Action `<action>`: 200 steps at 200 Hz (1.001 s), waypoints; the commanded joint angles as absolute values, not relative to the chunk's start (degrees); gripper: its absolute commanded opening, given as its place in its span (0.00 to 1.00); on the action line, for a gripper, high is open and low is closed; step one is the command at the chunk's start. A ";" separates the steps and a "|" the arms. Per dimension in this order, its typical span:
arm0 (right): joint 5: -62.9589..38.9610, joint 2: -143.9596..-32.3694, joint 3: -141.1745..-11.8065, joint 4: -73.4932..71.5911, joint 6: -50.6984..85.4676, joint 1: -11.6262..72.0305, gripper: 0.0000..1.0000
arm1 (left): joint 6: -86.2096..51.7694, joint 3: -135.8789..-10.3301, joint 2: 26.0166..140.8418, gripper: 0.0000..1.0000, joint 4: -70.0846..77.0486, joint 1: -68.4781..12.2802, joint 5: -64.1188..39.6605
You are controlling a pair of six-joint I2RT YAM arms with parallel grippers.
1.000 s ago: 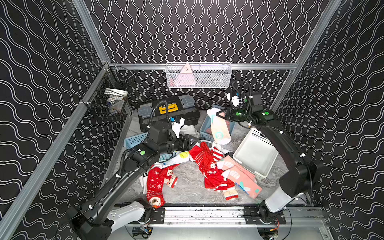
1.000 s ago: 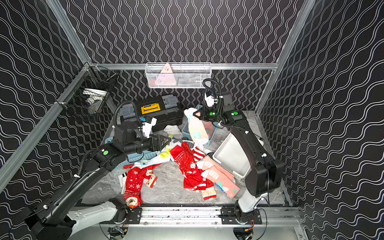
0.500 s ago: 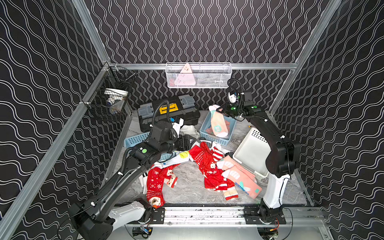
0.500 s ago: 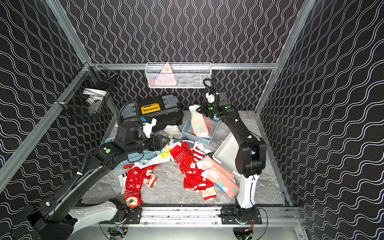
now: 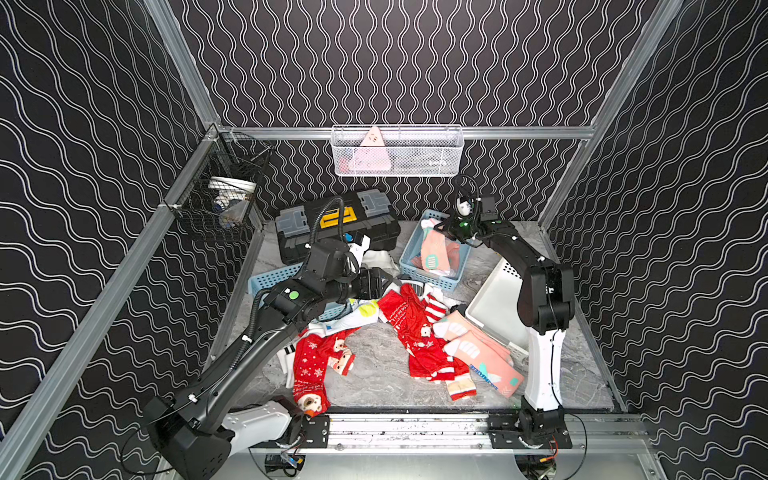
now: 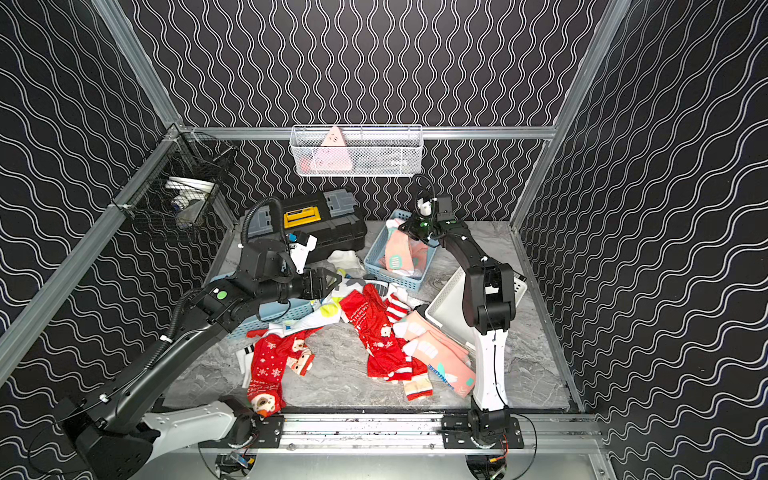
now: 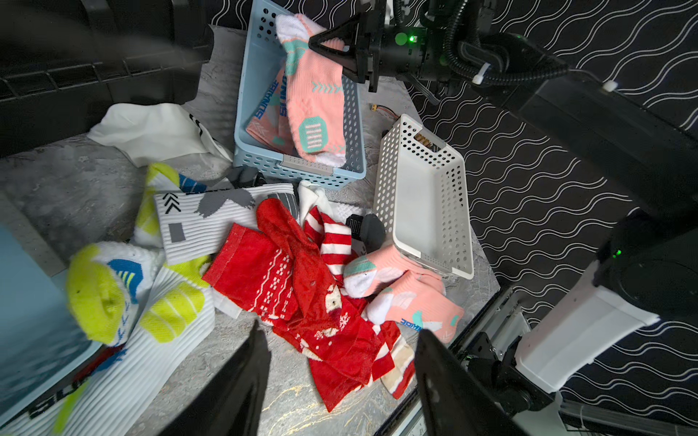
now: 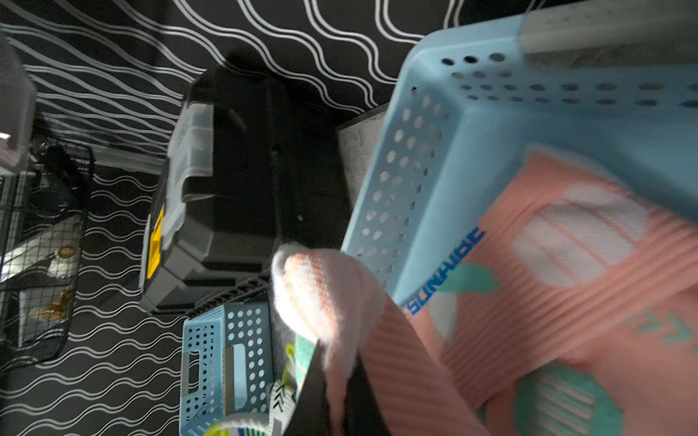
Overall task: Sort the socks into the basket by color
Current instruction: Place the sock in the bin.
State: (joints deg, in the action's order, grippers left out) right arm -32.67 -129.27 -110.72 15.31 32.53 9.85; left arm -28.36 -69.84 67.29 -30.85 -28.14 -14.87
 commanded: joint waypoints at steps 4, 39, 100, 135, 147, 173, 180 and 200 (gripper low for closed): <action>-32.37 -133.08 -115.00 14.08 33.16 9.06 0.00 | -26.98 -70.75 67.88 0.65 -31.11 -27.94 -15.06; -31.19 -137.52 -118.89 17.16 31.80 9.05 0.00 | -26.96 -71.20 68.26 0.65 -31.39 -27.83 -14.44; -25.57 -138.42 -120.08 22.17 27.97 9.49 0.37 | -27.95 -70.07 68.01 0.65 -30.76 -27.74 -13.72; -20.02 -136.96 -120.91 26.52 24.87 10.18 0.74 | -28.37 -69.70 67.94 0.66 -31.02 -27.76 -13.27; -18.02 -136.19 -120.94 27.86 24.07 10.28 0.84 | -28.64 -69.37 67.80 0.66 -30.89 -27.76 -13.27; -13.73 -134.00 -120.11 29.69 22.86 10.63 1.00 | -28.92 -68.91 67.84 0.66 -30.89 -27.71 -13.12; -12.93 -133.47 -119.94 30.19 22.61 10.63 1.00 | -28.97 -68.76 67.91 0.66 -31.01 -27.74 -13.18; -11.17 -131.98 -119.54 31.84 21.86 10.81 1.00 | -29.00 -68.64 68.02 0.66 -31.07 -27.71 -12.93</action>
